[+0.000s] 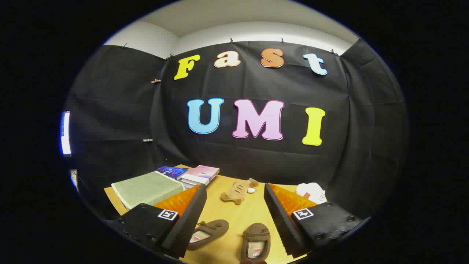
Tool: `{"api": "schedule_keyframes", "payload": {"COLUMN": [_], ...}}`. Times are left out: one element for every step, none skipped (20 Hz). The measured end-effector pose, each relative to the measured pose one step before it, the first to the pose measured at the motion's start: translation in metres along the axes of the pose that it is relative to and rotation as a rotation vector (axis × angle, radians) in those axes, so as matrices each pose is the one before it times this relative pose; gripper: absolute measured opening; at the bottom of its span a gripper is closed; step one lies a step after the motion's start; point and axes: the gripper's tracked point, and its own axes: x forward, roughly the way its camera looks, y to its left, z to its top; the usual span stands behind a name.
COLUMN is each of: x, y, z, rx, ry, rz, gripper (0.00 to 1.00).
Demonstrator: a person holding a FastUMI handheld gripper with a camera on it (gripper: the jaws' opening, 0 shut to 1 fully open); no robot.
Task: Open the storage box then place both shoes into the box .Put the left shoe in first, then the right shoe, with the right side of both shoes facing outward in a uniform manner.
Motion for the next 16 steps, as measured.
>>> {"api": "schedule_keyframes", "payload": {"x": [0.00203, 0.00134, 0.00103, 0.00129, 0.00134, 0.00146, 0.00116, 0.00192, 0.00144, 0.00196, 0.00231, 0.00123, 0.00098, 0.00119, 0.00157, 0.00153], "y": [0.00467, 0.00318, 0.00145, 0.00182, 0.00189, 0.00121, 0.00001, -0.00033, 0.00124, 0.0007, 0.00171, 0.00225, 0.00192, 0.00188, 0.0012, 0.00225], "z": [-0.00201, -0.00051, 0.00086, 0.00179, 0.00061, 0.00059, 0.00065, -0.00011, -0.00106, -0.00123, -0.00151, -0.00059, -0.00123, -0.0013, -0.00089, -0.00012], "rx": [0.00462, 0.00565, 0.00199, -0.00091, -0.0011, 0.00117, 0.00267, 0.00373, 0.00376, 0.0041, 0.00312, -0.00035, -0.00272, -0.0036, -0.00186, 0.0015], "ry": [0.01122, 0.00294, -0.00282, -0.00548, -0.005, -0.00546, -0.0046, -0.00188, 0.00144, 0.0026, 0.00135, 0.0015, 0.00213, 0.00368, 0.00441, 0.00386], "rz": [-0.00137, -0.00319, -0.01072, -0.01131, -0.00803, -0.00826, -0.01012, -0.01044, -0.00905, -0.00737, -0.00202, -0.00025, 0.00039, 0.00089, -0.00111, 0.00146], "gripper": [0.97, 0.97, 0.98, 0.98, 0.97, 0.97, 0.97, 0.97, 0.97, 0.97, 0.97, 0.97, 0.97, 0.97, 0.97, 0.97]}}
